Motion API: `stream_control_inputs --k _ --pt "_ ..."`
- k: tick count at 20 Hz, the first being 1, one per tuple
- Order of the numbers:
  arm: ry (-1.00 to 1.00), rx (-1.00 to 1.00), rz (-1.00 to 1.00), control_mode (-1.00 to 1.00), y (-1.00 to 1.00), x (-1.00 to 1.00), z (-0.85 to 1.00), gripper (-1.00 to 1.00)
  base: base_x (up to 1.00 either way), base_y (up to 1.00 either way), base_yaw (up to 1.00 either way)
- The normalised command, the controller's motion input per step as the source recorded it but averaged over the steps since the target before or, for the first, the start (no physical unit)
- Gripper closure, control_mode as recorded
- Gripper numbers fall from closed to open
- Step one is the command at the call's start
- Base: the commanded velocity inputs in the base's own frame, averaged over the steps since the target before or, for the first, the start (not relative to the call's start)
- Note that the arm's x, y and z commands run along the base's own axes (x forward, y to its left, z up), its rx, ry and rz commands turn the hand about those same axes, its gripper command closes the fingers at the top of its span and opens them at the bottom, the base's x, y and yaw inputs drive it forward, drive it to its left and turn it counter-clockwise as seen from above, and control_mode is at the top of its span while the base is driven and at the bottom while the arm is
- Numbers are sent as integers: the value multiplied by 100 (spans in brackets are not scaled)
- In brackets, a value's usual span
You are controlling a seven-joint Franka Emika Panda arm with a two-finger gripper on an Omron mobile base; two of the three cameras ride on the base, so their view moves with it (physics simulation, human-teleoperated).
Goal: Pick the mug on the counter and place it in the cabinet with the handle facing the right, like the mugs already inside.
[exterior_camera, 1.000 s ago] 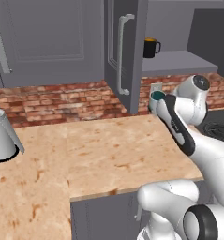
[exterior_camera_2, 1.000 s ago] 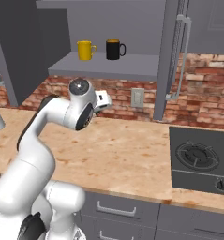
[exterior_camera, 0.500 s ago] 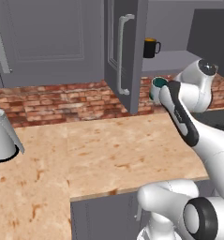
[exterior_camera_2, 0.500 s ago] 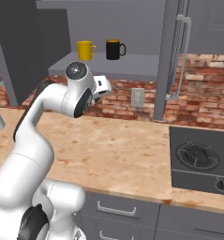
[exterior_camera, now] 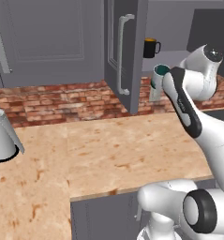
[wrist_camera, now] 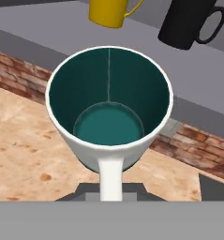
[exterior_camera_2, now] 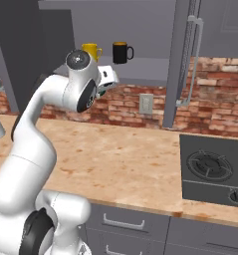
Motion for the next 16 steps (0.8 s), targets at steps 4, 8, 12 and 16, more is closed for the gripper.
stream_control_inputs --k 4,8,12,16 --pt "-5 0 0 -100 0 0 23 100 0 0 0" --pt "-6 0 0 -100 0 0 22 100 0 0 0" --pt "-6 0 0 -100 -1 7 18 100 0 0 0" --pt "-1 0 0 -100 -5 24 6 100 0 0 0"
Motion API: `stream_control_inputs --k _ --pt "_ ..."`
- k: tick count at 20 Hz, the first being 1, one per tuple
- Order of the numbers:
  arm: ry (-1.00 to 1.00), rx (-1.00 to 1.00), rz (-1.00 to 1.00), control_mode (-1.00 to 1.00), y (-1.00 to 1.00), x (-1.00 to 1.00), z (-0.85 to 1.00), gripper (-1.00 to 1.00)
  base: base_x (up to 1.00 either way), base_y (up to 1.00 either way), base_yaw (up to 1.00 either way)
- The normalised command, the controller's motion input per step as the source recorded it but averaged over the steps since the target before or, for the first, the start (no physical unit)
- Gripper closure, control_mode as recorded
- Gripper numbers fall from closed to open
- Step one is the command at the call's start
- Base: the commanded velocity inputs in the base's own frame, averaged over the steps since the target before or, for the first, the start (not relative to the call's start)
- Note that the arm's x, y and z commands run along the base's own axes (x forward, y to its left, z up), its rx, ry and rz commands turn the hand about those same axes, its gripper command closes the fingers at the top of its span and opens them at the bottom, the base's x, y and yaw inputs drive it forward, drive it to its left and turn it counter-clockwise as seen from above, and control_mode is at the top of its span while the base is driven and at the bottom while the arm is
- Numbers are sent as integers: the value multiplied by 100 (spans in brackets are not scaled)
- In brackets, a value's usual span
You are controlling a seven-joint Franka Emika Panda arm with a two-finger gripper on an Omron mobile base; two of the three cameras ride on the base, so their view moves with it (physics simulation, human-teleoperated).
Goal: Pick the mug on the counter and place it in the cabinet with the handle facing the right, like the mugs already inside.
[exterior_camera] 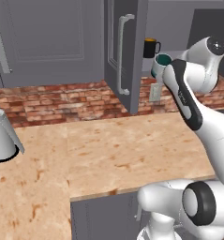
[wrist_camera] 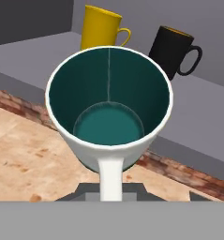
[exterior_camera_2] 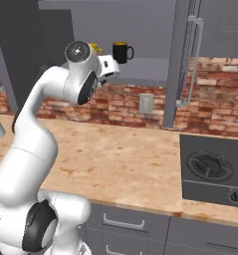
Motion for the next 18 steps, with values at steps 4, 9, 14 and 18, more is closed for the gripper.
stream_control_inputs --k 4,9,14,18 --pt "0 0 0 -100 -8 37 0 100 0 0 0" --pt "0 0 0 -100 -8 37 0 100 0 0 0" --pt "0 0 0 -100 -7 39 0 100 0 0 0" --pt "0 0 0 -100 -4 38 0 100 0 0 0"
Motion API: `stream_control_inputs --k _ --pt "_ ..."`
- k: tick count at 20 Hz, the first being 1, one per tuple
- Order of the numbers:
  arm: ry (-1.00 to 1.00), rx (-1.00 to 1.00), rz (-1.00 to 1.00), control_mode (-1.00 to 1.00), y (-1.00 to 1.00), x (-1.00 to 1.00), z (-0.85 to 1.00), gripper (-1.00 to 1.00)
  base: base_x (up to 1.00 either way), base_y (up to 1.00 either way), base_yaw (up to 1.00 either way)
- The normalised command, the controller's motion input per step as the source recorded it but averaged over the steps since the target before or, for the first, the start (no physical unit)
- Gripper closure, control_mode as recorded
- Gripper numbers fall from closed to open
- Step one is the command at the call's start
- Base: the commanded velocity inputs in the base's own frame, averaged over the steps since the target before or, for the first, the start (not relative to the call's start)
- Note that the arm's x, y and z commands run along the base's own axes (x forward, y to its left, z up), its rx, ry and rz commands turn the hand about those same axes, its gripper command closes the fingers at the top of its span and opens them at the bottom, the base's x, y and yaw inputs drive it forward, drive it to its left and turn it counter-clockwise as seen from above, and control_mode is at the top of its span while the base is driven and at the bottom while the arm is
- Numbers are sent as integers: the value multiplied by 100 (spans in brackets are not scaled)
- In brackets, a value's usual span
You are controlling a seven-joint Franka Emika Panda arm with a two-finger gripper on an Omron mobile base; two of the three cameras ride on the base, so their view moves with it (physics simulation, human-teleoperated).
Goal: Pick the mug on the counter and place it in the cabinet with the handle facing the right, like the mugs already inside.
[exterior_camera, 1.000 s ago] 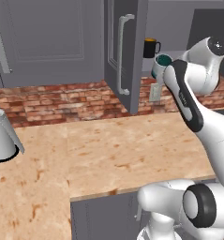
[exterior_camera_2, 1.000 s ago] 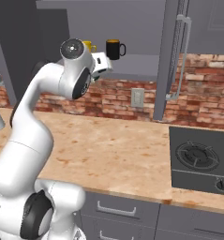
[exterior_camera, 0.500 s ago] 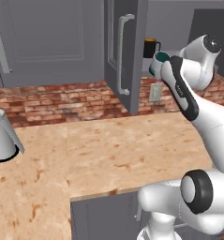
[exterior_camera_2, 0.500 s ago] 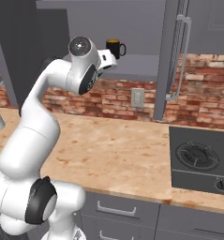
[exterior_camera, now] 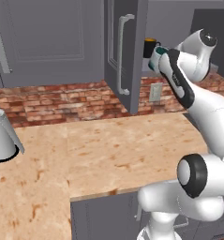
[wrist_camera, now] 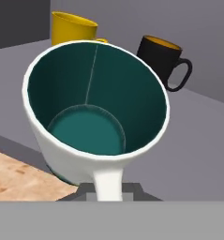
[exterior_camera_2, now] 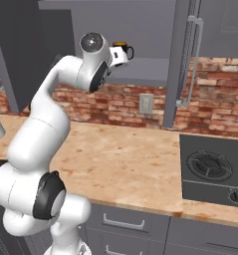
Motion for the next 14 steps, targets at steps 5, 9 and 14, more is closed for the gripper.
stream_control_inputs --k 5,9,14 --pt "0 2 1 -100 -3 34 0 100 0 0 0" --pt "0 3 2 -100 -1 30 0 100 0 0 0" --pt "0 5 3 -100 -1 28 0 100 0 0 0"
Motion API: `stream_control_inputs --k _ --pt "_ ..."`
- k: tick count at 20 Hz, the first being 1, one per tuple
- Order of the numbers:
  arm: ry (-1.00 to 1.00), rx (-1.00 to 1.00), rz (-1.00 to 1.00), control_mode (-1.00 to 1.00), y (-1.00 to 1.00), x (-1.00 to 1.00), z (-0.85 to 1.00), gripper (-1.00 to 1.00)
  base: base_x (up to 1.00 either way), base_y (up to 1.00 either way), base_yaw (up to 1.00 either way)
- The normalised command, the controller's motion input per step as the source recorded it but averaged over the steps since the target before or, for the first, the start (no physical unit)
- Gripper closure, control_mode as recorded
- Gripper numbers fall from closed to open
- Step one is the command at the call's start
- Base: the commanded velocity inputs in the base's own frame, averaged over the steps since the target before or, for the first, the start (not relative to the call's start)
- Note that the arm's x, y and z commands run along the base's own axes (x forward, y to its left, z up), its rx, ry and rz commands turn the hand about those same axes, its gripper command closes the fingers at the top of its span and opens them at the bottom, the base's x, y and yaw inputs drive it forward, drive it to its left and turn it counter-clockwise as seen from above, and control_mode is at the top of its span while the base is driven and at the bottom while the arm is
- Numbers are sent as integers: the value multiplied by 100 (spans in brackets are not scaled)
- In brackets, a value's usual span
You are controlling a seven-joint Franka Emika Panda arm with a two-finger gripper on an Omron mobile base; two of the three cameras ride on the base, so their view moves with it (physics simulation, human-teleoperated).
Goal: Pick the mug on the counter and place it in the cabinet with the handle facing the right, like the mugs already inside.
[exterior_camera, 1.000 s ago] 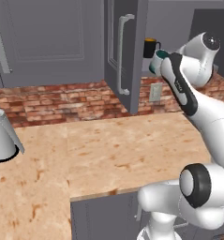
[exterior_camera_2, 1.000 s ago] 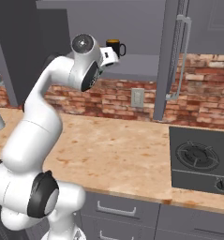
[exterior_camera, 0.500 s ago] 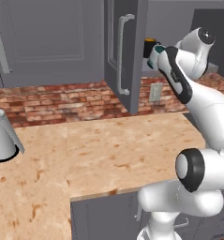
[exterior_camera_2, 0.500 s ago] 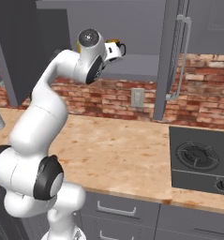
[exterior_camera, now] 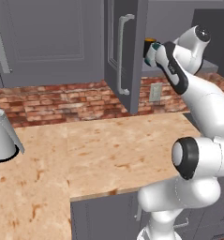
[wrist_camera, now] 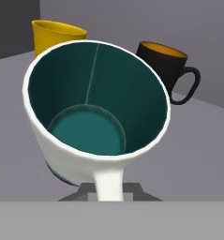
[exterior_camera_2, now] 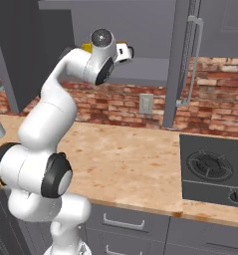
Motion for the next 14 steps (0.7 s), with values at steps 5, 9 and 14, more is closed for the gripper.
stream_control_inputs --k 5,9,14 --pt "0 2 7 -100 -4 26 0 100 0 0 0" --pt "0 0 11 -100 0 17 0 100 0 0 0" --pt "0 0 13 -100 0 13 0 100 0 0 0"
